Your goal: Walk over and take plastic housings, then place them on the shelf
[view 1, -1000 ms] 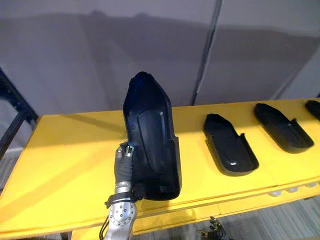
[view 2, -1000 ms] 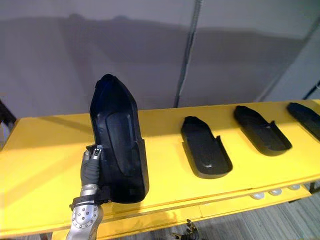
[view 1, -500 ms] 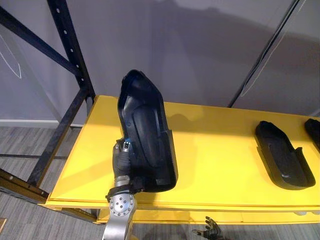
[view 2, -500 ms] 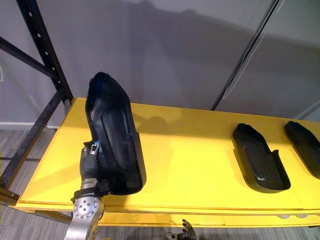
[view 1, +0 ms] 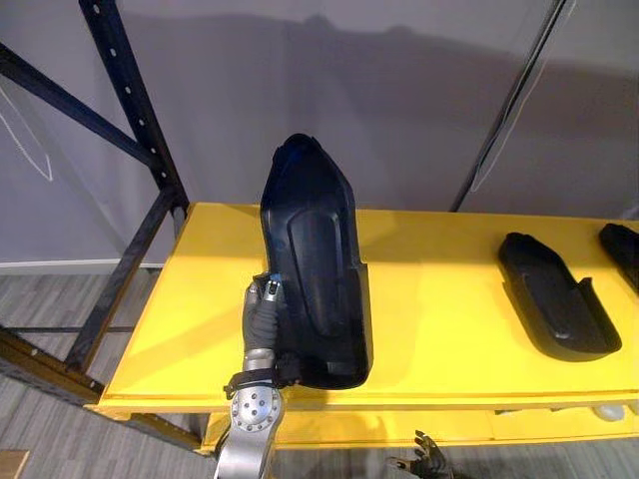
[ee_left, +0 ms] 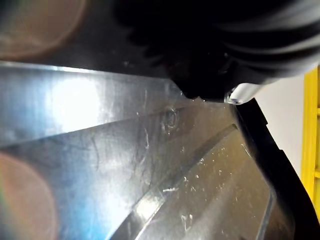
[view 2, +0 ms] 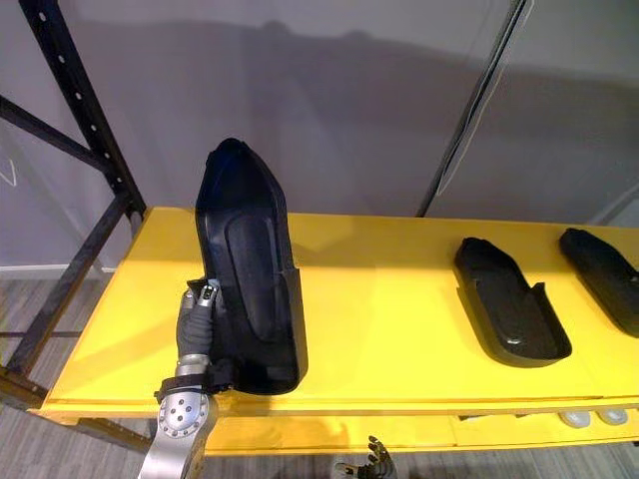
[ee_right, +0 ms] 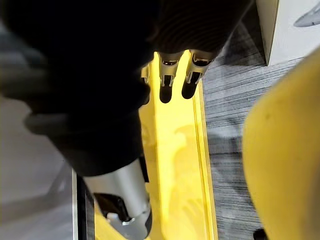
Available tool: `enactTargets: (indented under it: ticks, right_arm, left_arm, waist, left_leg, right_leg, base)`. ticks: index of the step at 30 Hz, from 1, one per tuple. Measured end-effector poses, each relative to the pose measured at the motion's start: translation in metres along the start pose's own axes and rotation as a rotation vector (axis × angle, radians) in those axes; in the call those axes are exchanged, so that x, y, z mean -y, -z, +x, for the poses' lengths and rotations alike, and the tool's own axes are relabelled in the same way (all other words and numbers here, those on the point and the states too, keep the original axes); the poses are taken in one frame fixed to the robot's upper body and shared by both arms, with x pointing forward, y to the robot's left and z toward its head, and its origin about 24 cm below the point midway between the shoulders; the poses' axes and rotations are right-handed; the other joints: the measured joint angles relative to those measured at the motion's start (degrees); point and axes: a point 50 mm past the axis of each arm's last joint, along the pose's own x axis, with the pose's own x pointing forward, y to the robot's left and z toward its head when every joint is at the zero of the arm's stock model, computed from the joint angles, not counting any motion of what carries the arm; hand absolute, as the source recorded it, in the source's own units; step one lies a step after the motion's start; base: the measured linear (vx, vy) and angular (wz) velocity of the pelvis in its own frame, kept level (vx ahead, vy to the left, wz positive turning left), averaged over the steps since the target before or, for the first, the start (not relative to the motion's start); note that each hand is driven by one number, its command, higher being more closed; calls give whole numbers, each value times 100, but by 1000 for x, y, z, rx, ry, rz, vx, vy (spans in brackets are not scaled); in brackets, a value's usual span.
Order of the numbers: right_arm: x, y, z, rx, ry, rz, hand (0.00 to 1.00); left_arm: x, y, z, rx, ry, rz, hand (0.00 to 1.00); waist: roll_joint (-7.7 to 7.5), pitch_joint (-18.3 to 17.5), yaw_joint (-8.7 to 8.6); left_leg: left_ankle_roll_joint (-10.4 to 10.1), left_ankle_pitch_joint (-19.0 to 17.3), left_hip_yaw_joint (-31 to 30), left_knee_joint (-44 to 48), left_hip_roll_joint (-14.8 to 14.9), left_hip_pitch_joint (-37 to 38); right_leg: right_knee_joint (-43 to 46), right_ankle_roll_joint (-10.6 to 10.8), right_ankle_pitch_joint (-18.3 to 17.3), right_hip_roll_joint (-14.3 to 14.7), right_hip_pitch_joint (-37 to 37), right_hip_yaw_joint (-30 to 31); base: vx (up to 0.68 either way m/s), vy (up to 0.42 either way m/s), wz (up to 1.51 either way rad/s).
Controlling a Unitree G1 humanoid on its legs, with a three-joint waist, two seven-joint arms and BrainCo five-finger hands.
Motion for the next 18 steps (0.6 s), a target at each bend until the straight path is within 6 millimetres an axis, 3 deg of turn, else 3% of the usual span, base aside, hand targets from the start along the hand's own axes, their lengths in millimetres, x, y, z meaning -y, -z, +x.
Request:
enactTargets:
  ticks: [11, 15, 18]
  right_arm:
    - [-1, 4, 0, -17, 4, 10, 0]
    - [0, 8, 0, -39, 3, 1, 0]
    - [1, 10, 1, -50, -5, -12, 0]
  left_arm:
    - [-10, 9, -3, -48, -43, 46, 100]
    - [-22, 28, 2, -138, -93, 102, 100]
    - [-39, 43, 11, -201, -146, 165, 100]
  waist:
    - [6, -114, 14]
    - [52, -193, 0]
    - [92, -233, -5]
  left_leg:
    - [42, 212, 353, -838, -15, 710]
    - [83, 338, 344, -967, -56, 744]
    - [55, 636, 356, -1397, -121, 901]
  right_leg:
    - [-467, 14, 681, 88, 300, 308]
    - [-582, -59, 850, 82, 331, 311]
    - [-776, -93, 969, 92, 335, 309]
  base:
    - [66, 57, -15]
    - [-10, 21, 1]
    - [-65, -27, -3]
